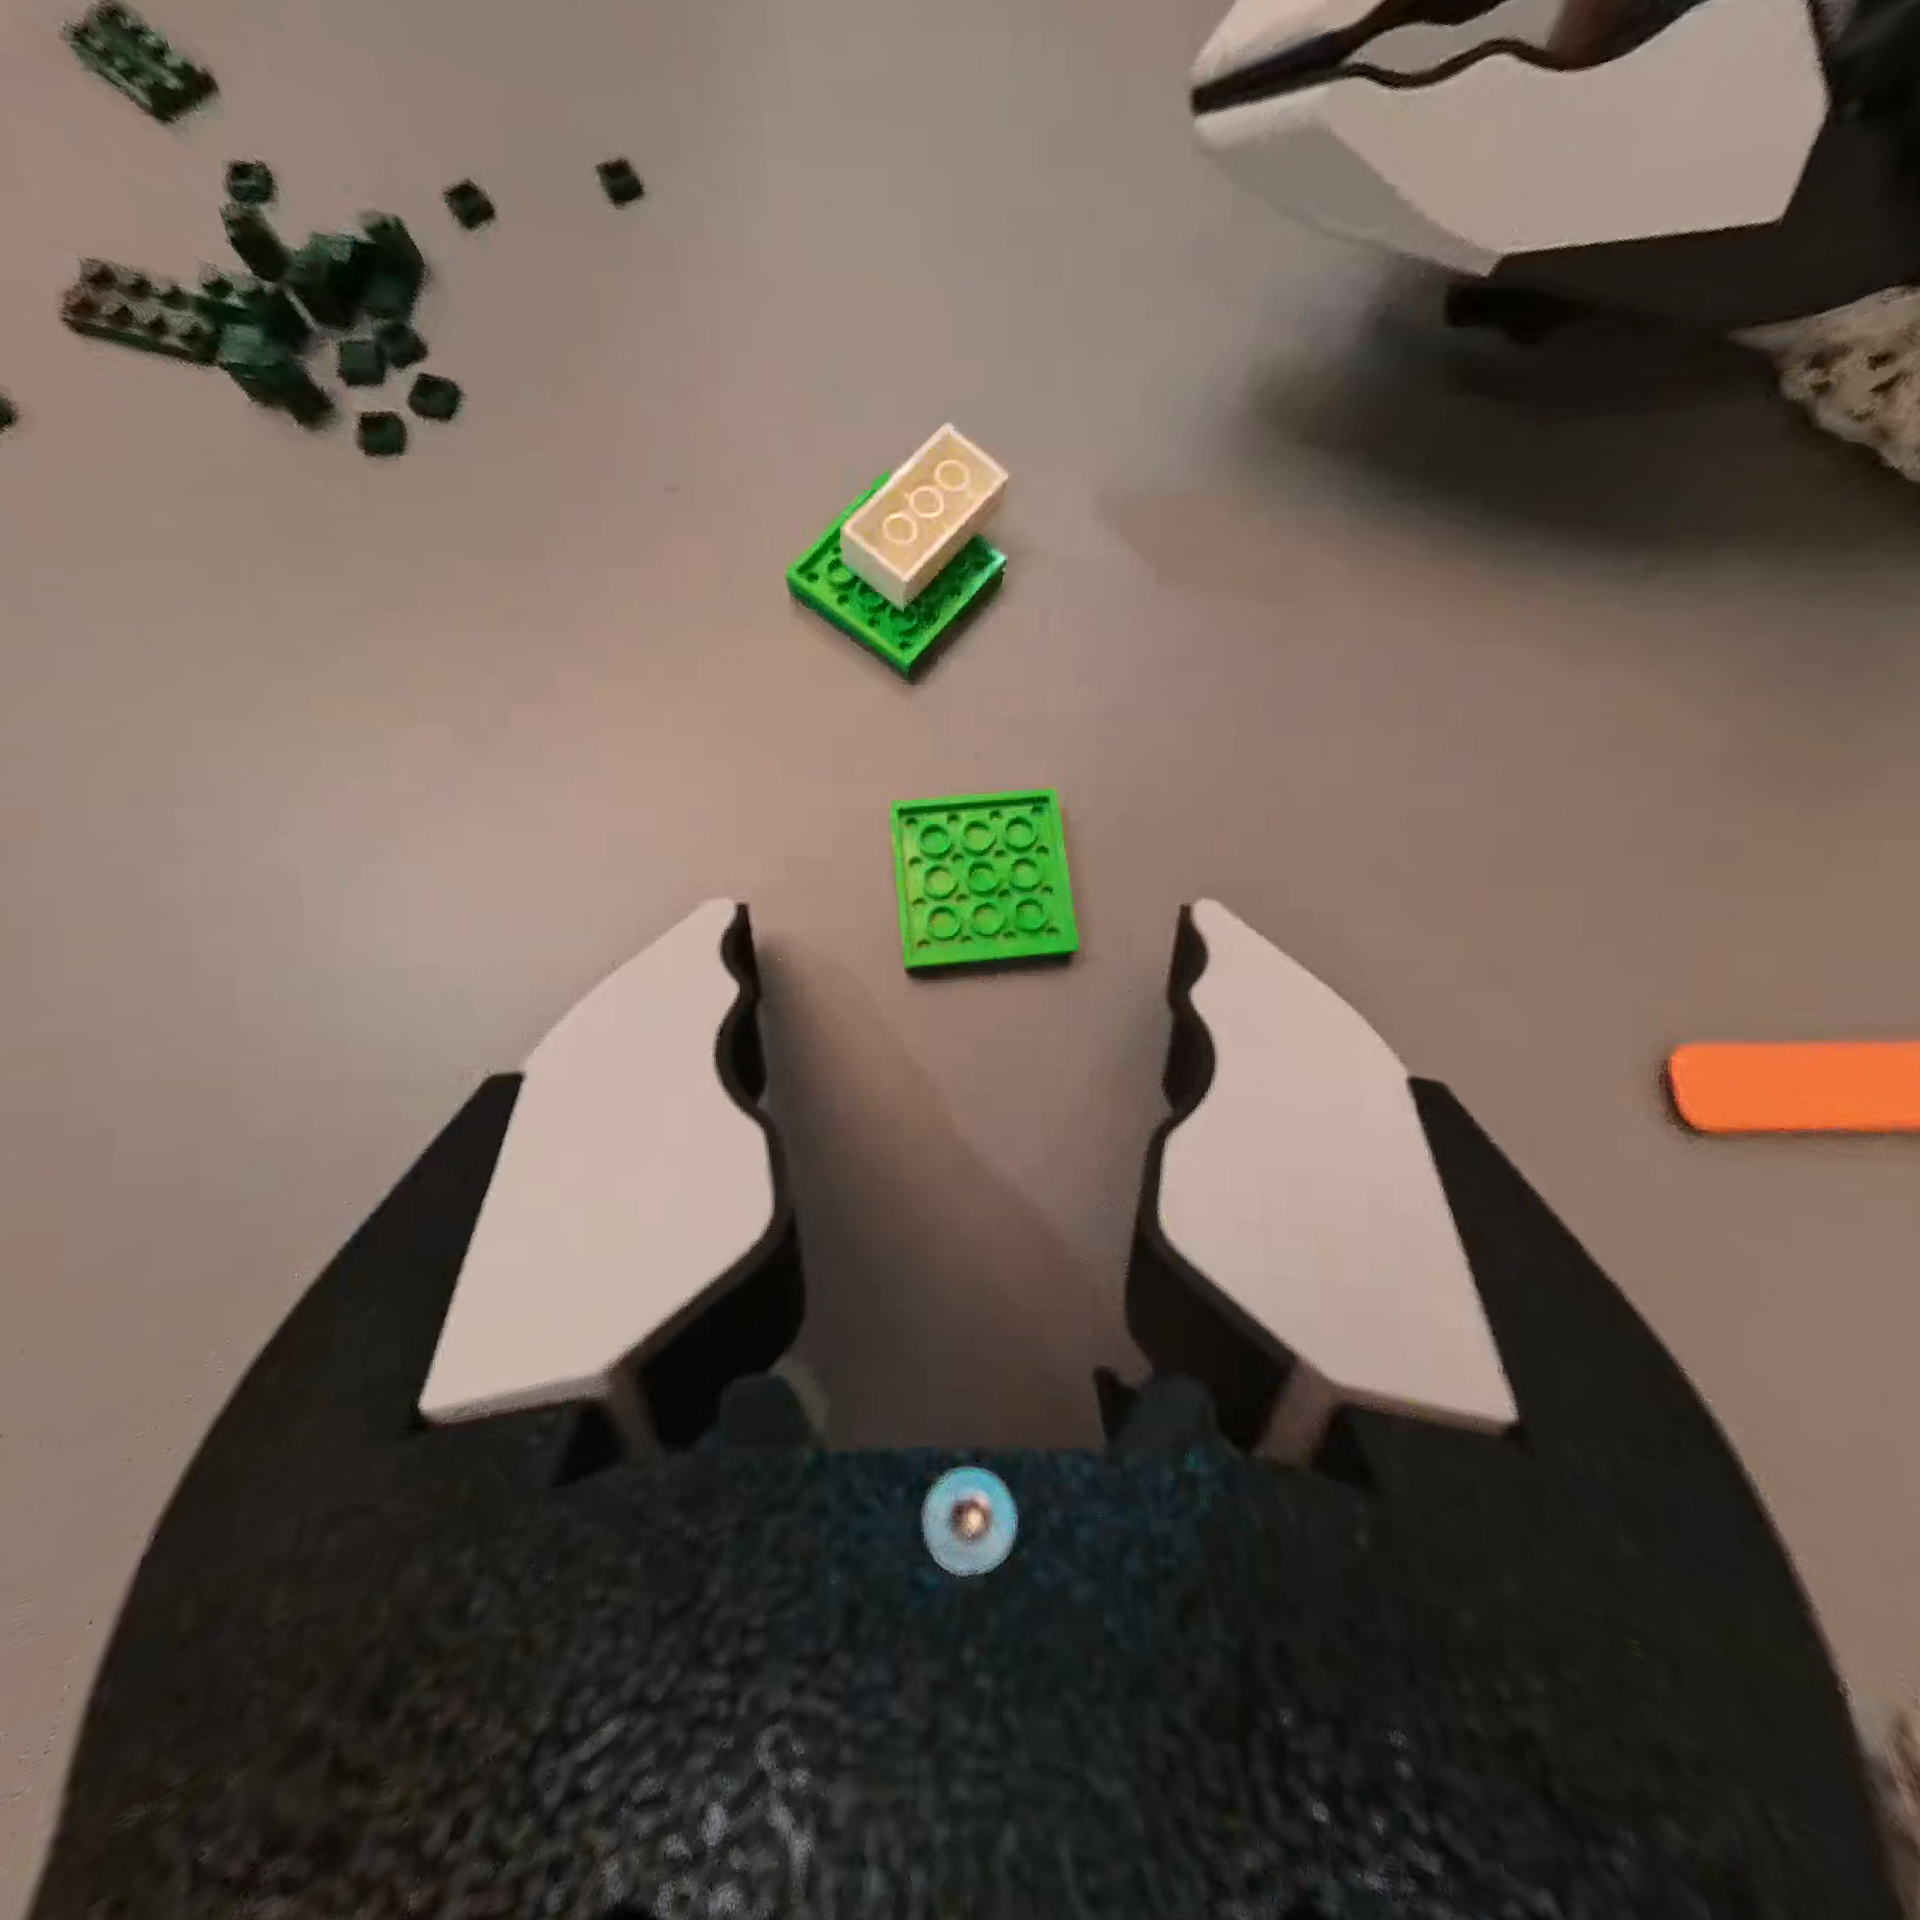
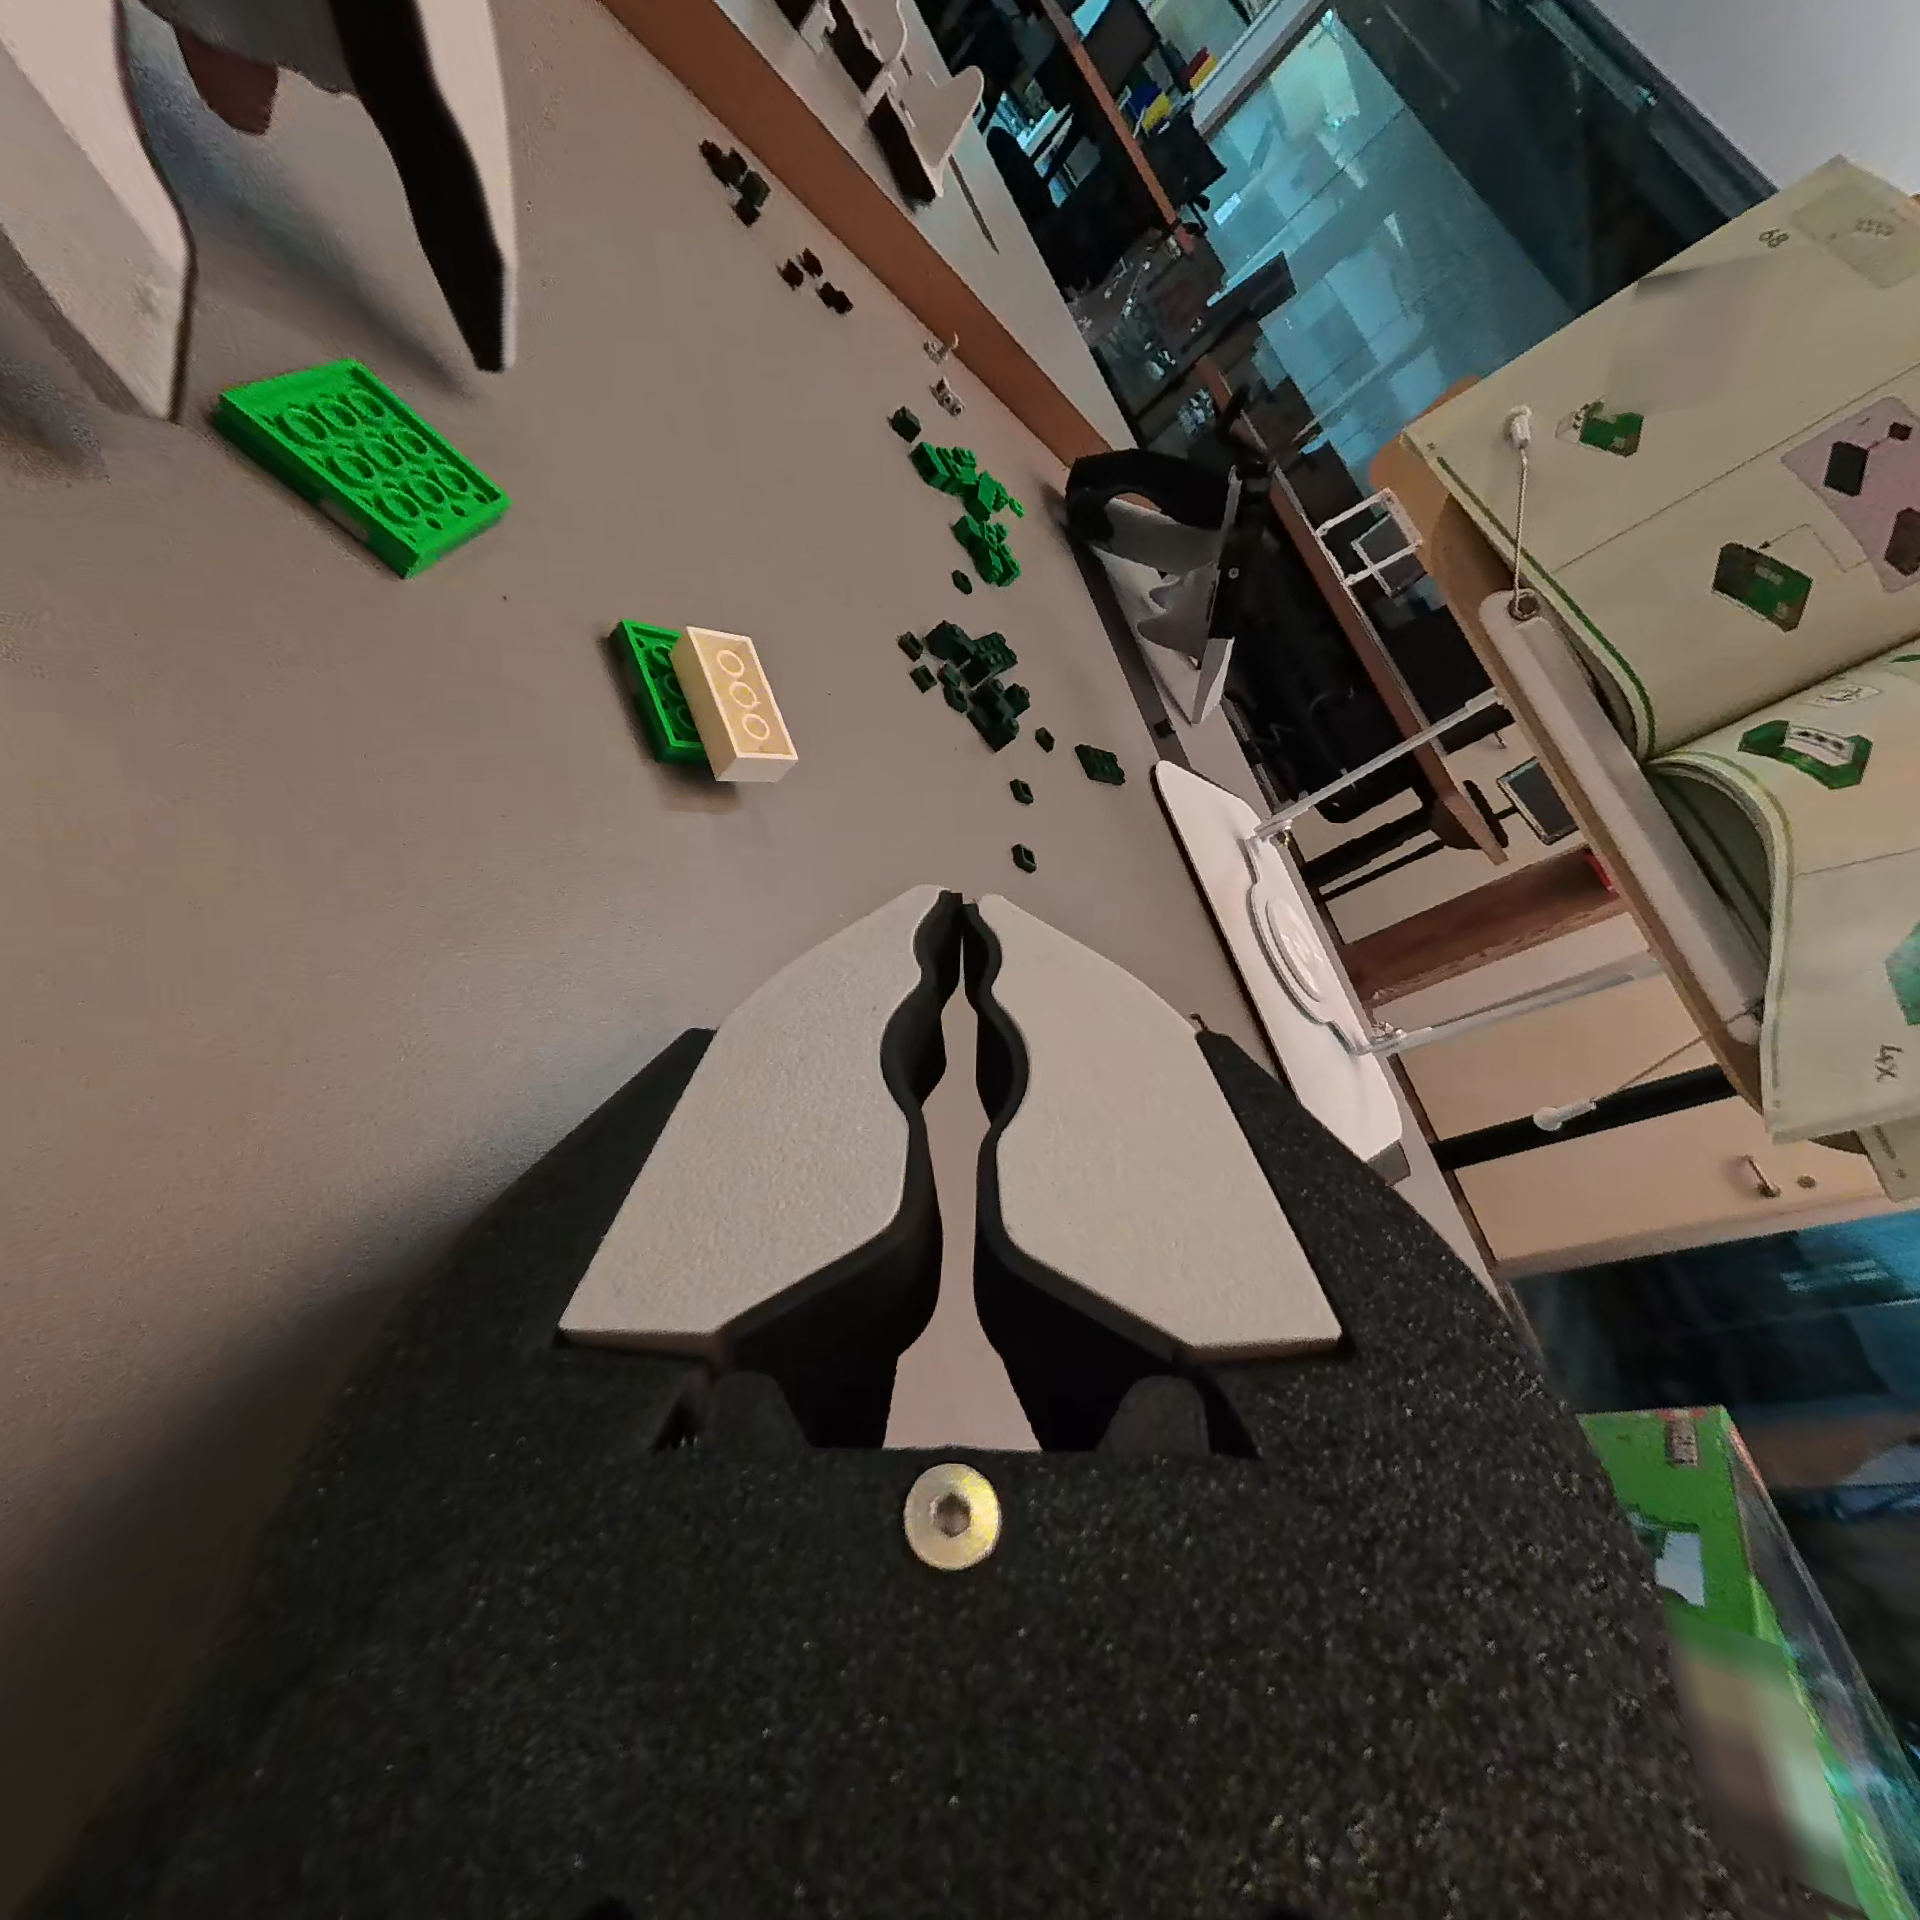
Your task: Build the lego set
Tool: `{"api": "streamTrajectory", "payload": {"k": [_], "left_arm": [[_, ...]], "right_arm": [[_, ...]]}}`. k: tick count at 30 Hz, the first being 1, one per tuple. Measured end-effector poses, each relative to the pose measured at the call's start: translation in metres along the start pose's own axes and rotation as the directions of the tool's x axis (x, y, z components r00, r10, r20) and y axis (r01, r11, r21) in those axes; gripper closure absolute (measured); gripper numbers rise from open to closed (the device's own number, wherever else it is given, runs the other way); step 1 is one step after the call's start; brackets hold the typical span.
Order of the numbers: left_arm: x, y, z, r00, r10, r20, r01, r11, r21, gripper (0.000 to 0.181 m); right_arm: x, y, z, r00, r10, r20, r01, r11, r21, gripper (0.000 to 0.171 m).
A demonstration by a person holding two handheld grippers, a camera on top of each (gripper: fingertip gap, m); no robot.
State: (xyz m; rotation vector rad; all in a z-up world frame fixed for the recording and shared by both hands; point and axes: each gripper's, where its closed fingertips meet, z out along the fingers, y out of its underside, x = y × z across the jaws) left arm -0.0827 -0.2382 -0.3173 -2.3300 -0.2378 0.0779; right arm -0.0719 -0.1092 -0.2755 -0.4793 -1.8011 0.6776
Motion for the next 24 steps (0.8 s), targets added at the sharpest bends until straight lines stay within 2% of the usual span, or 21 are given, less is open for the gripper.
{"api": "streamTrajectory", "payload": {"k": [2, 7, 9, 13, 17, 21, 24], "left_arm": [[-0.004, 0.003, 0.003, 0.996, 0.023, 0.085, -0.023, 1.0, 0.001, 0.113], [0.002, -0.001, 0.008, 0.996, 0.024, 0.088, -0.029, 0.998, 0.055, 0.133], [0.001, -0.002, 0.008, 0.992, 0.062, 0.113, -0.069, 0.996, 0.063, 0.148], [-0.001, -0.003, 0.008, 0.989, 0.1, 0.105, -0.107, 0.992, 0.067, 0.149], [-0.009, -0.001, -0.003, 0.974, 0.163, 0.159, -0.18, 0.979, 0.095, 0.149], [-0.012, -0.001, -0.024, 0.986, 0.085, 0.143, -0.112, 0.974, 0.196, 0.149], [-0.02, 0.005, -0.045, 0.988, 0.031, 0.149, -0.067, 0.968, 0.242, 0.149]], "right_arm": [[0.0, 0.0, 0.0, 1.0, 0.001, 0.003, -0.001, 1.0, 0.0, 0.171], [-0.001, 0.0, 0.001, 1.0, -0.002, 0.004, 0.002, 1.0, 0.001, 0.171], [-0.001, 0.001, 0.001, 1.0, -0.002, 0.003, 0.002, 1.0, -0.001, 0.171], [-0.001, 0.001, 0.001, 1.0, -0.006, 0.002, 0.006, 1.0, 0.001, 0.171], [-0.001, 0.0, 0.001, 1.0, -0.012, -0.001, 0.012, 1.0, 0.005, 0.171], [0.0, -0.004, 0.001, 1.0, -0.019, -0.007, 0.019, 0.999, 0.028, 0.171], [0.005, -0.012, 0.002, 0.998, 0.06, -0.001, -0.059, 0.997, 0.047, 0.168]]}}
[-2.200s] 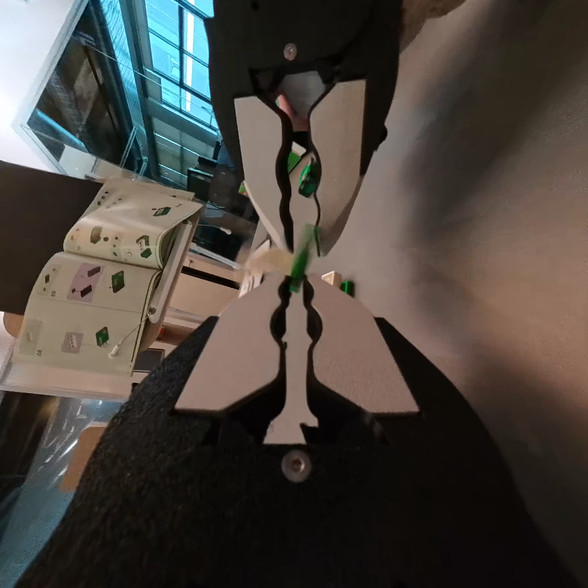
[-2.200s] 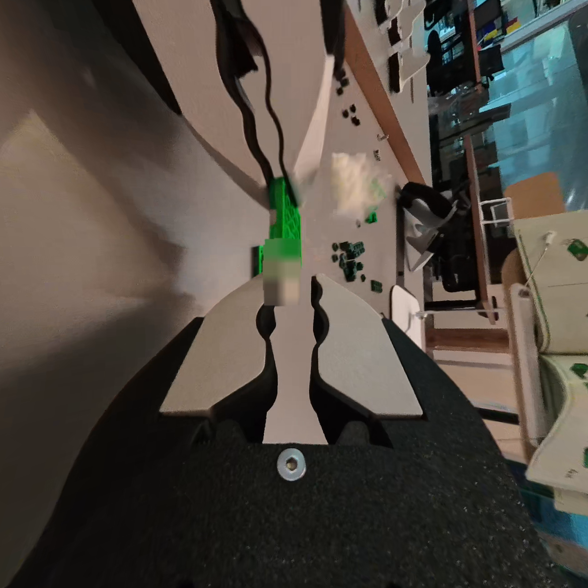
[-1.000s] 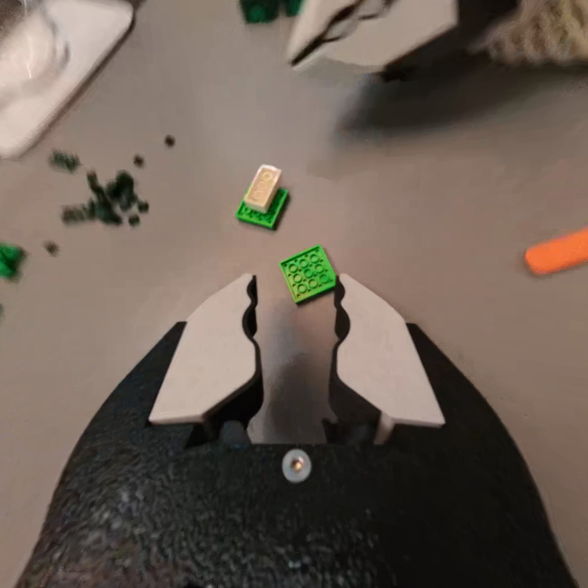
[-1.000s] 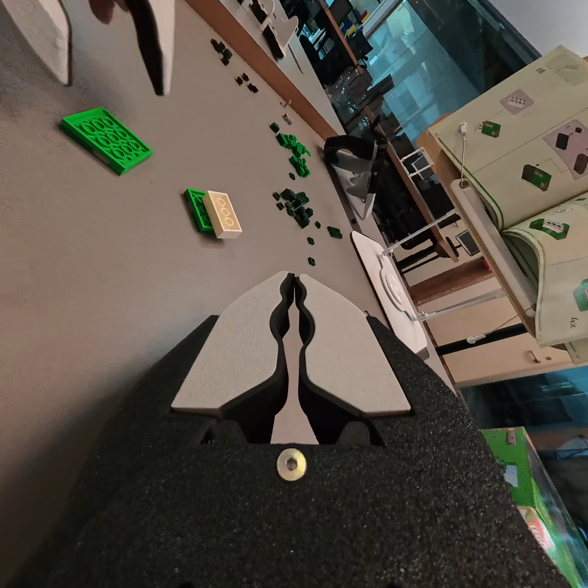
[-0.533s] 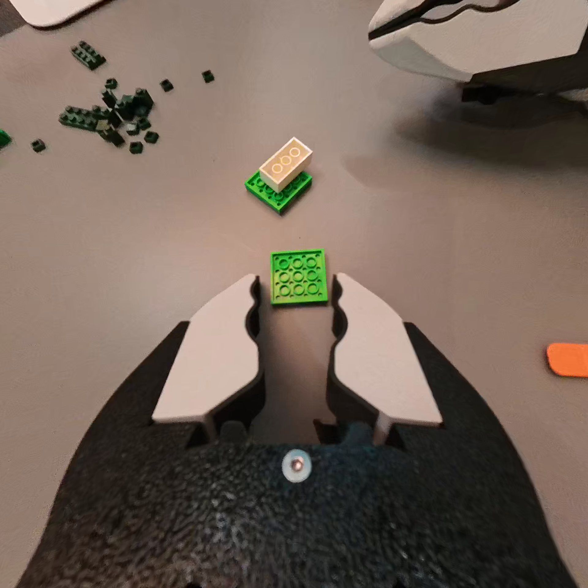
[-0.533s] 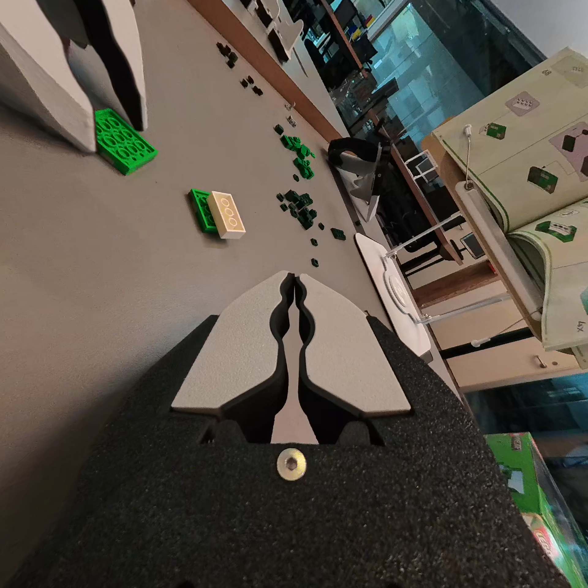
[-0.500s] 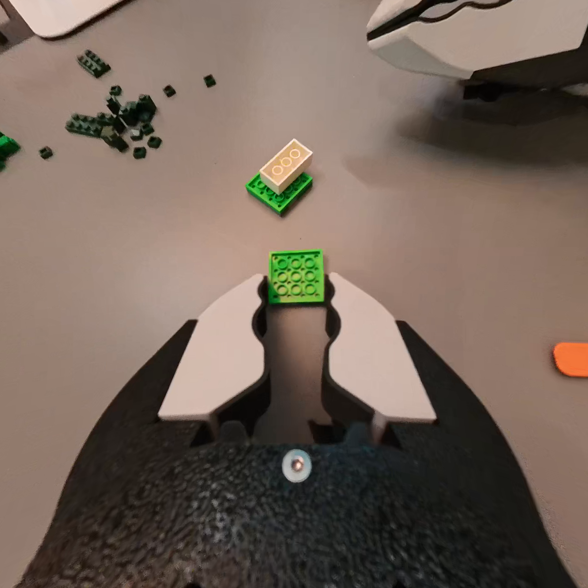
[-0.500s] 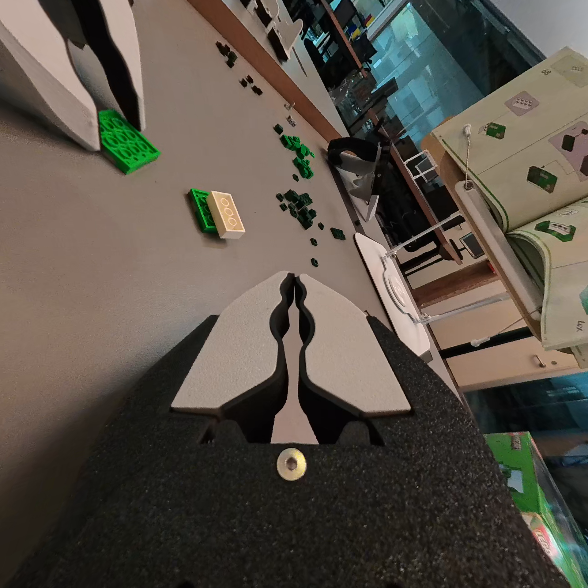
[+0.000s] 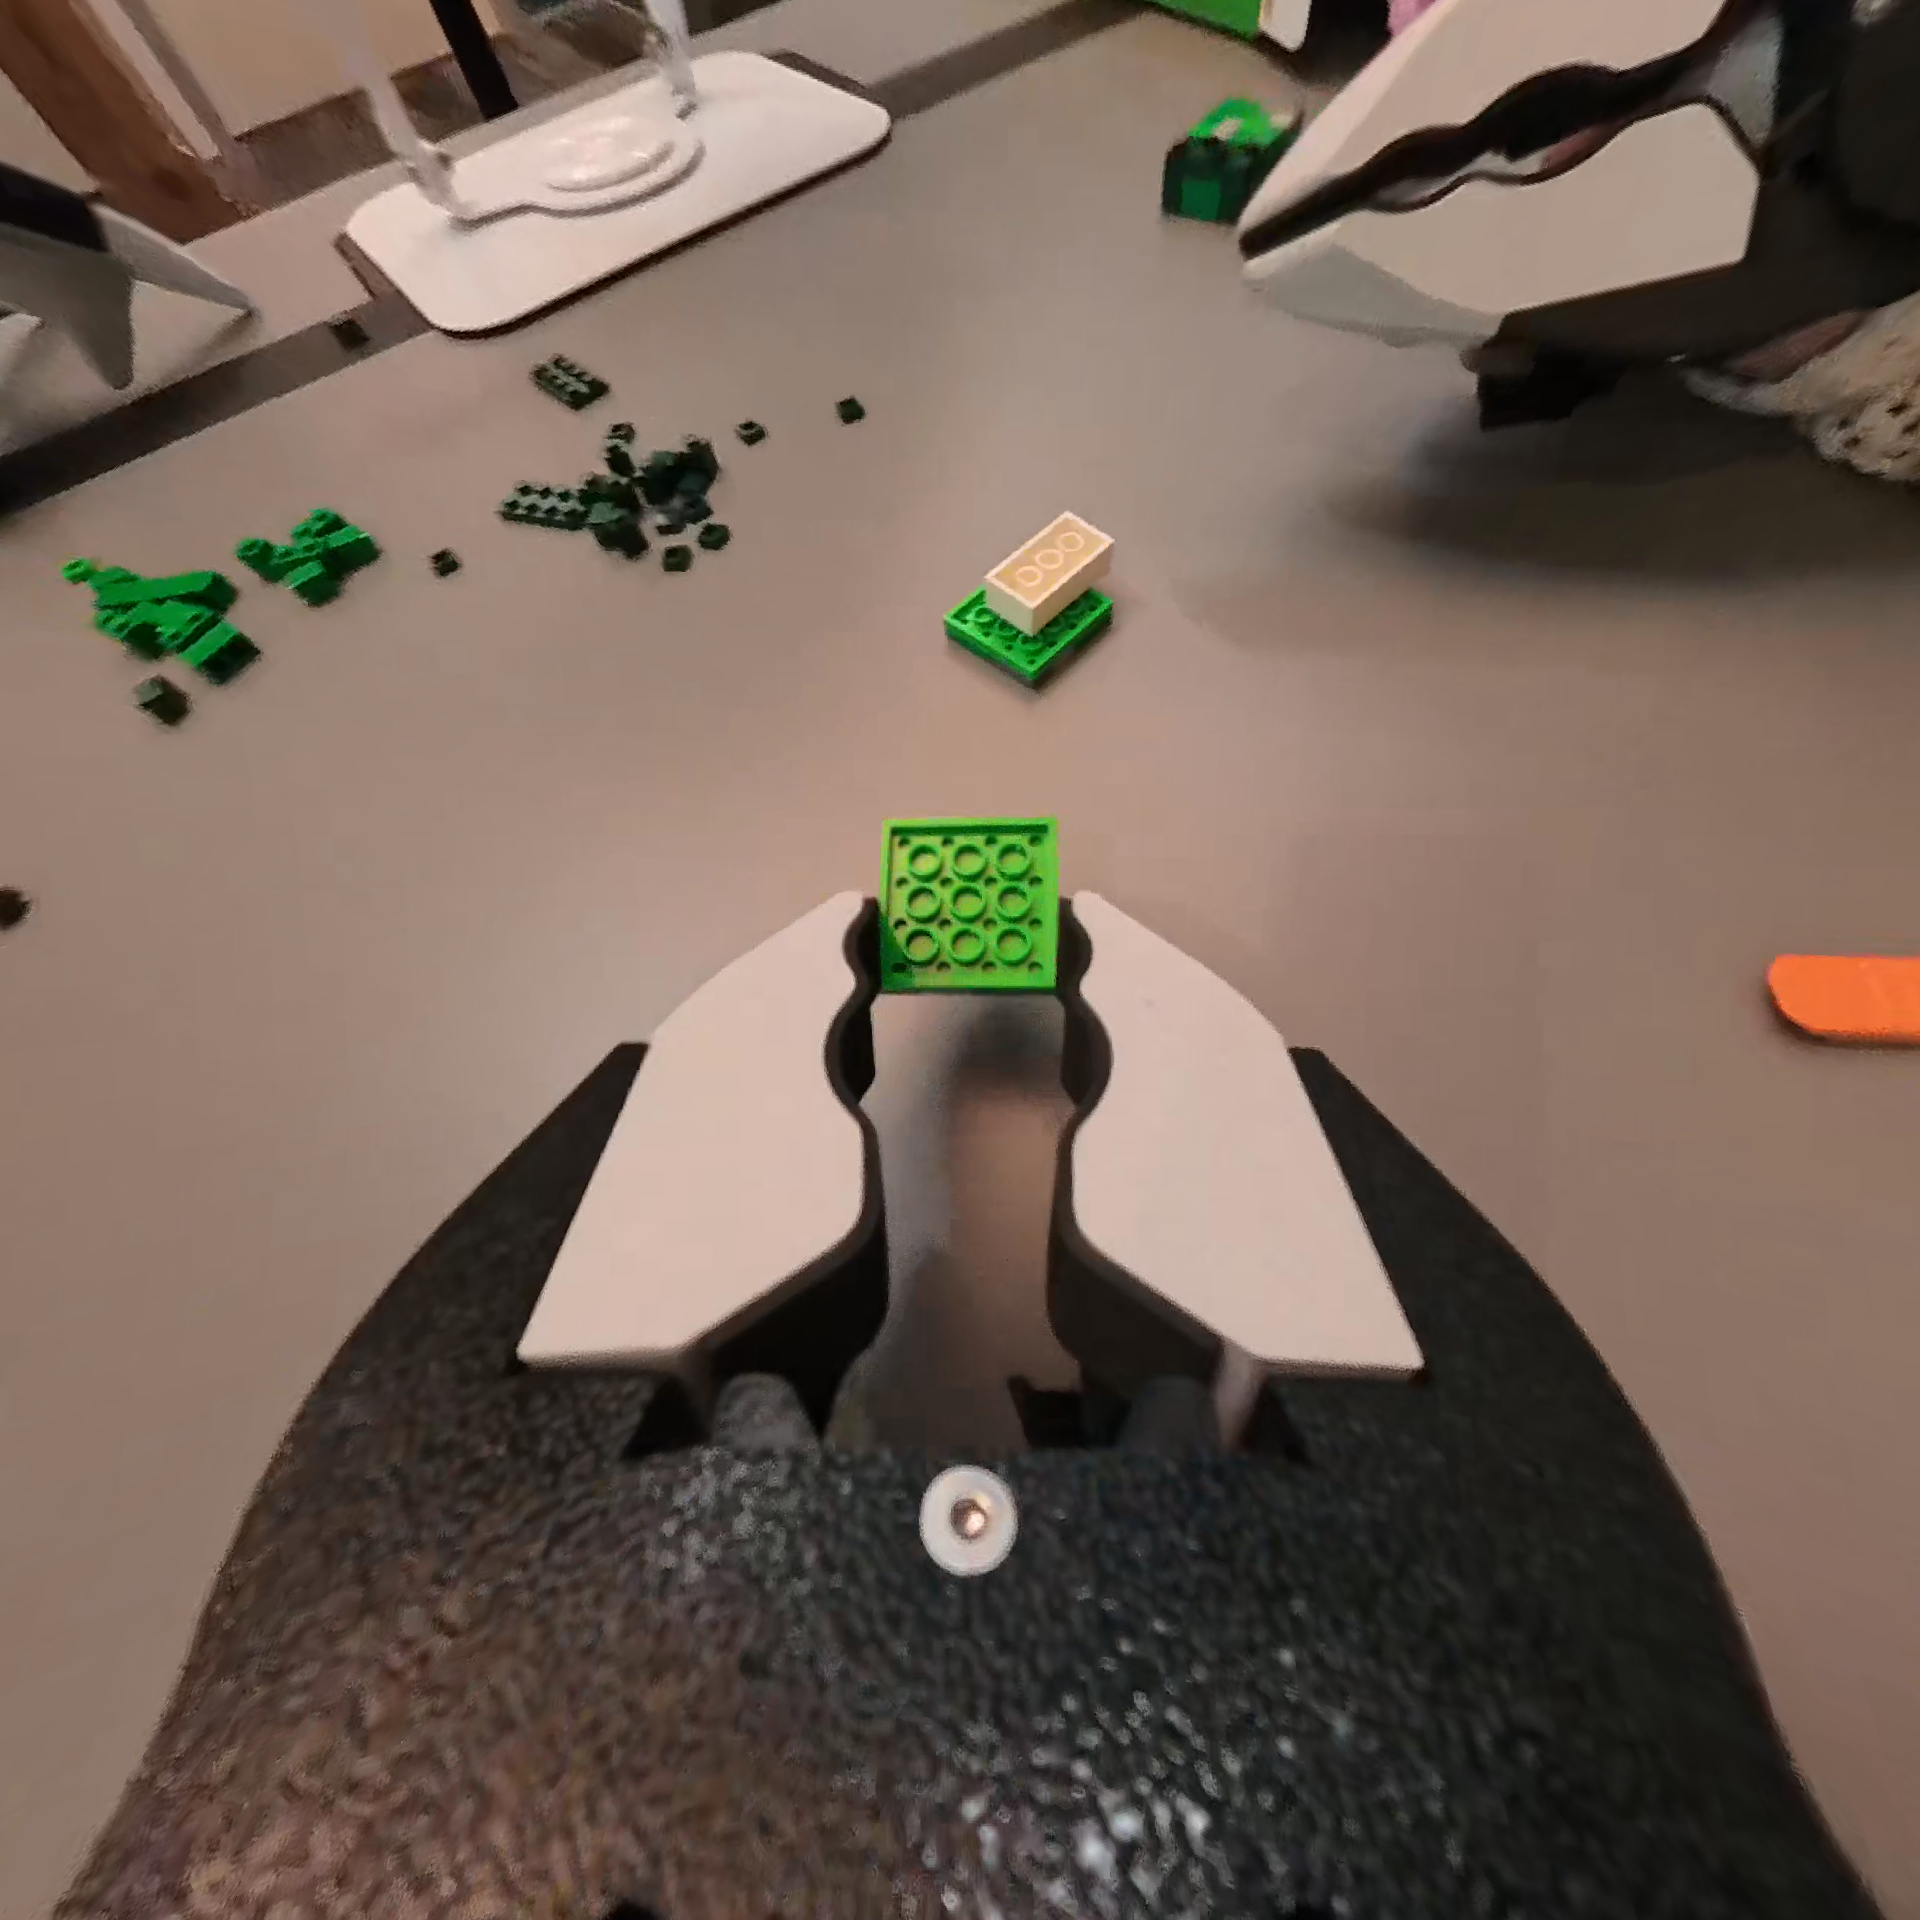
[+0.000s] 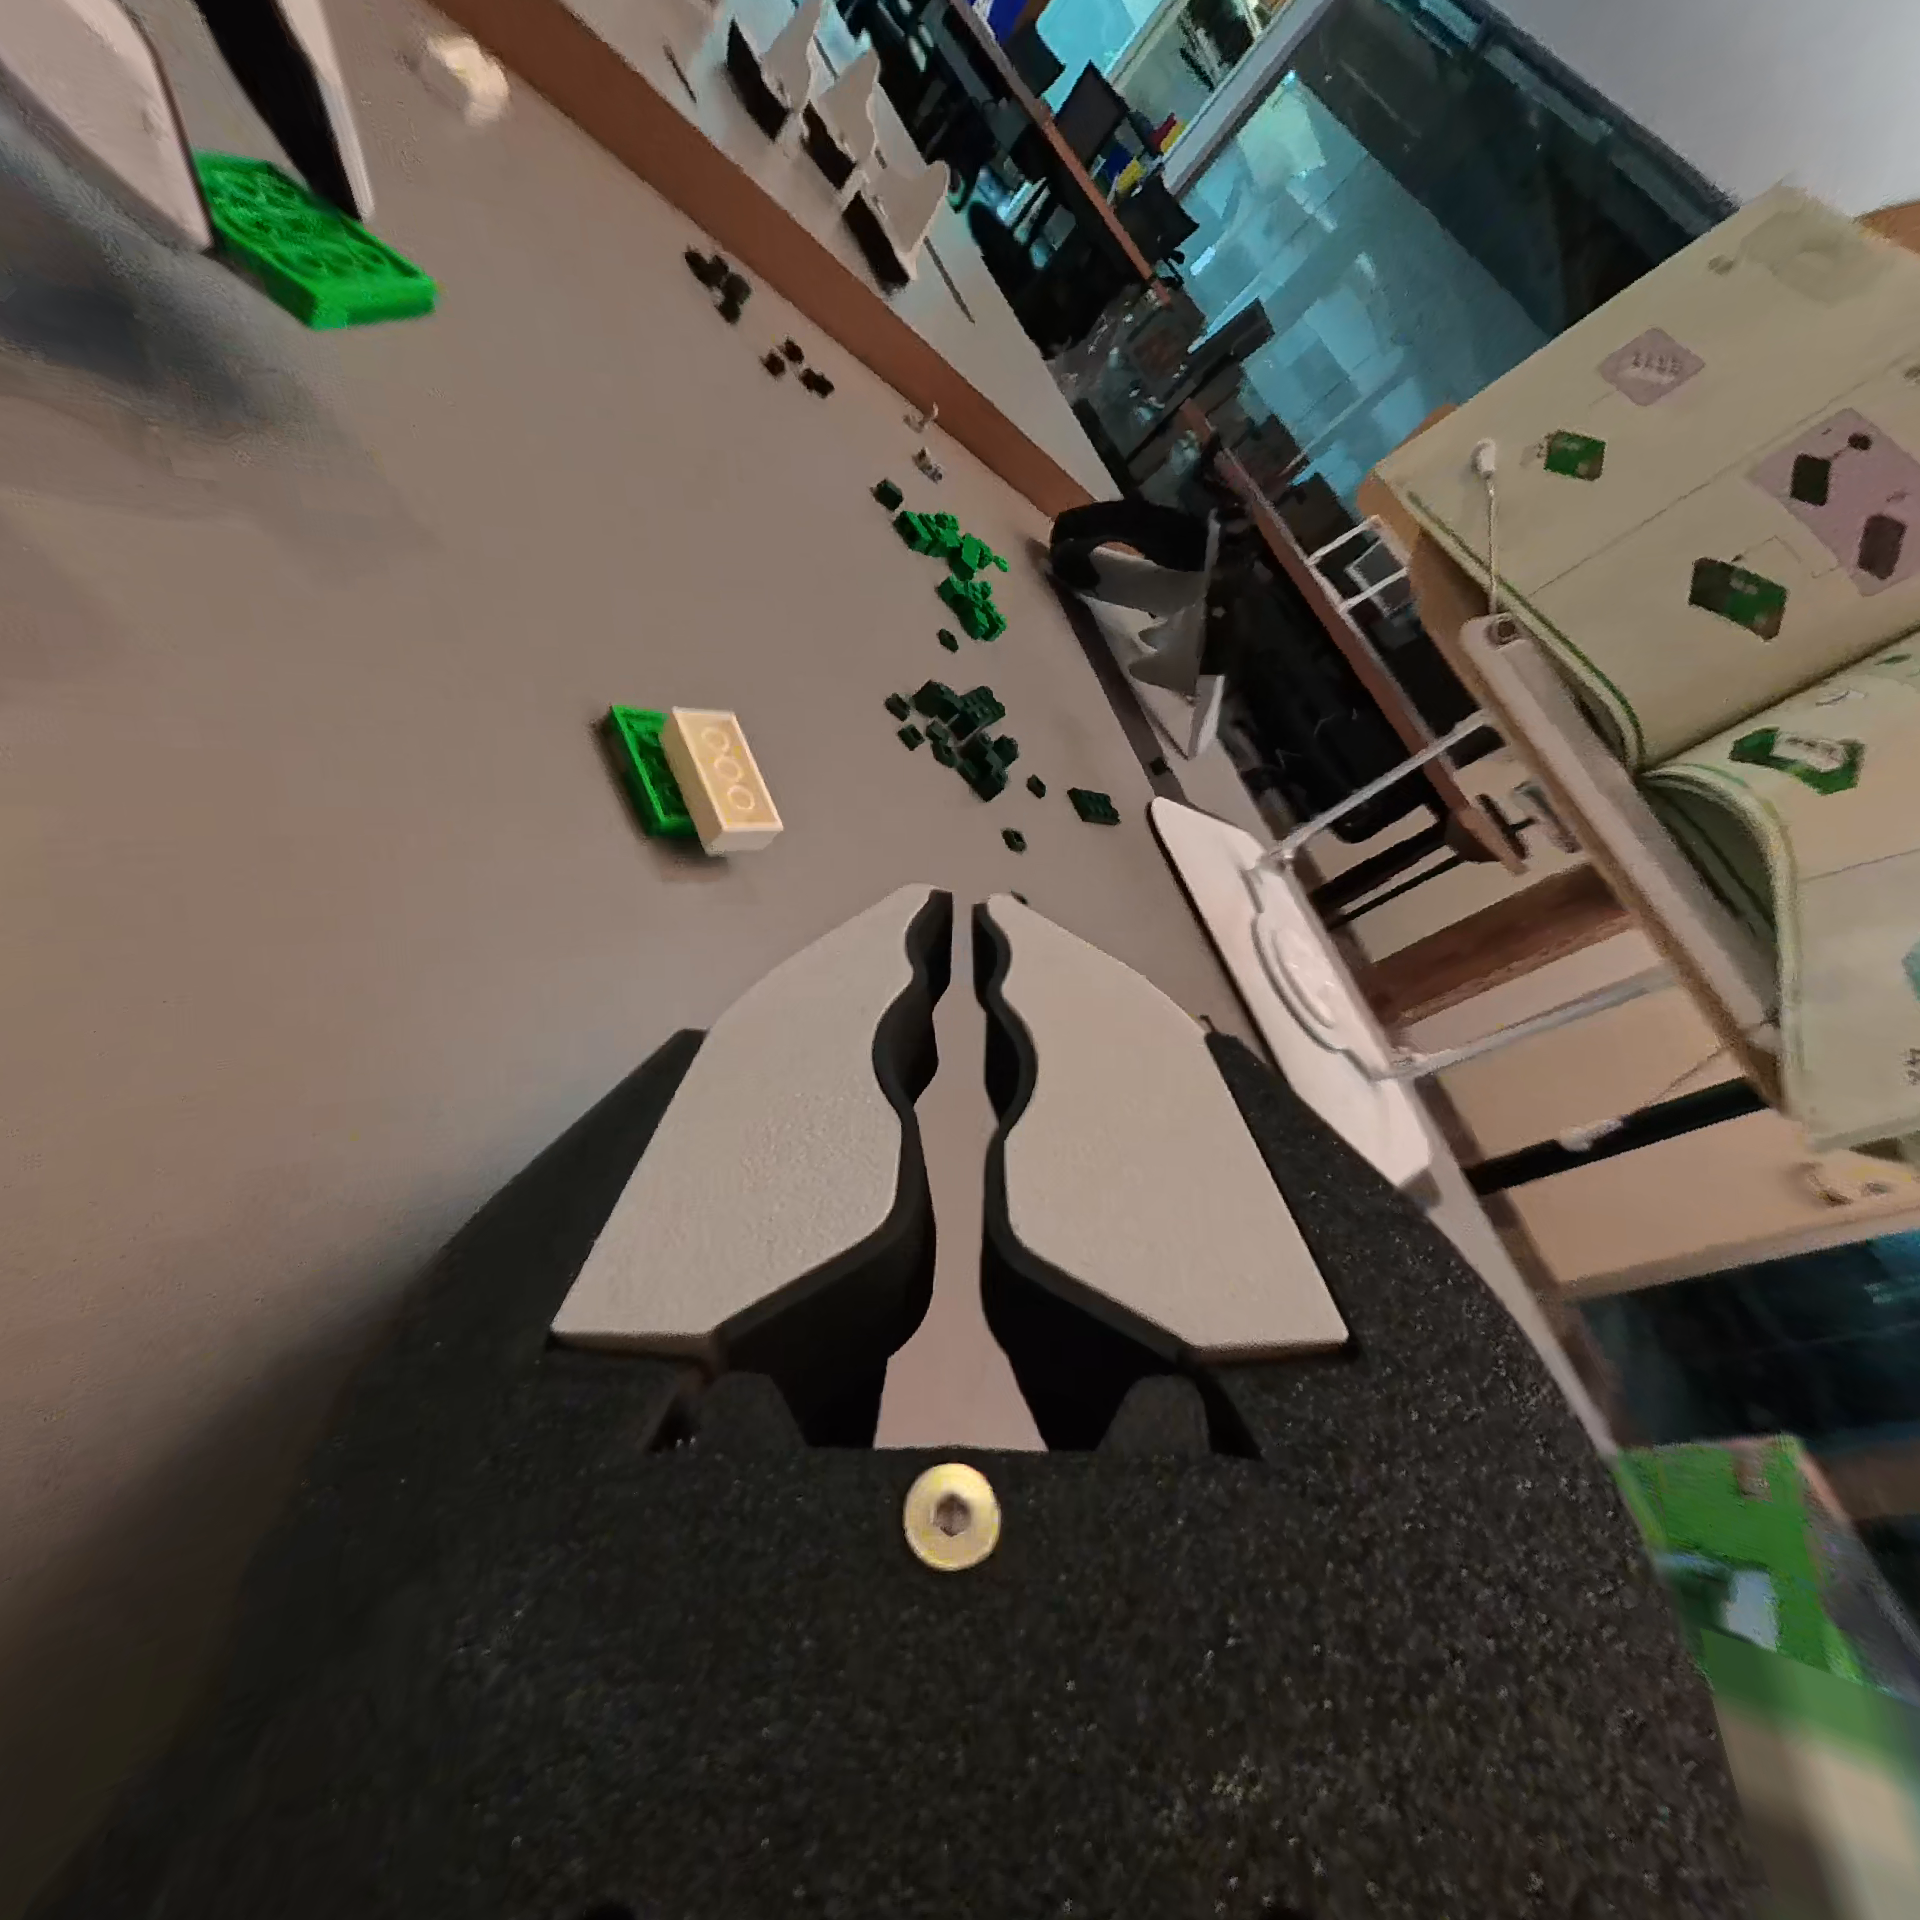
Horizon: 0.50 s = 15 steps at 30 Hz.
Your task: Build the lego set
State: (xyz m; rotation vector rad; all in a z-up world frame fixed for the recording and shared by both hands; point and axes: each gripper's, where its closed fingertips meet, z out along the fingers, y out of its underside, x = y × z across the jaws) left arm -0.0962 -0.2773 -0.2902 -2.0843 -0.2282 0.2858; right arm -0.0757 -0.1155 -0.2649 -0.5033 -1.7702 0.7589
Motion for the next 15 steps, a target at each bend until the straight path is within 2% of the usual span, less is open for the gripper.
{"api": "streamTrajectory", "payload": {"k": [2, 4, 6, 9, 11, 15], "left_arm": [[-0.01, 0.005, -0.015, 1.0, -0.014, 0.023, 0.014, 1.0, 0.006, 0.149], [-0.024, 0.011, -0.031, 0.997, -0.027, 0.073, 0.026, 1.0, 0.015, 0.149], [-0.041, 0.02, -0.048, 0.989, -0.043, 0.139, 0.04, 0.999, 0.02, 0.149], [-0.065, 0.036, -0.073, 0.971, -0.072, 0.23, 0.07, 0.997, 0.018, 0.149], [-0.079, 0.048, -0.087, 0.956, -0.085, 0.28, 0.088, 0.996, 0.004, 0.149], [-0.097, 0.068, -0.112, 0.934, -0.113, 0.339, 0.121, 0.993, -0.004, 0.149]], "right_arm": [[0.001, -0.015, 0.007, 0.995, 0.096, 0.039, -0.096, 0.995, -0.012, 0.165], [-0.006, -0.049, 0.023, 0.965, 0.228, 0.132, -0.23, 0.973, -0.005, 0.162], [-0.016, -0.086, 0.053, 0.92, 0.323, 0.224, -0.324, 0.945, -0.034, 0.161], [-0.059, -0.149, 0.107, 0.798, 0.42, 0.433, -0.427, 0.9, -0.086, 0.154], [-0.088, -0.172, 0.149, 0.777, 0.407, 0.481, -0.399, 0.908, -0.125, 0.153], [-0.147, -0.18, 0.223, 0.745, 0.413, 0.523, -0.317, 0.91, -0.268, 0.146]]}}
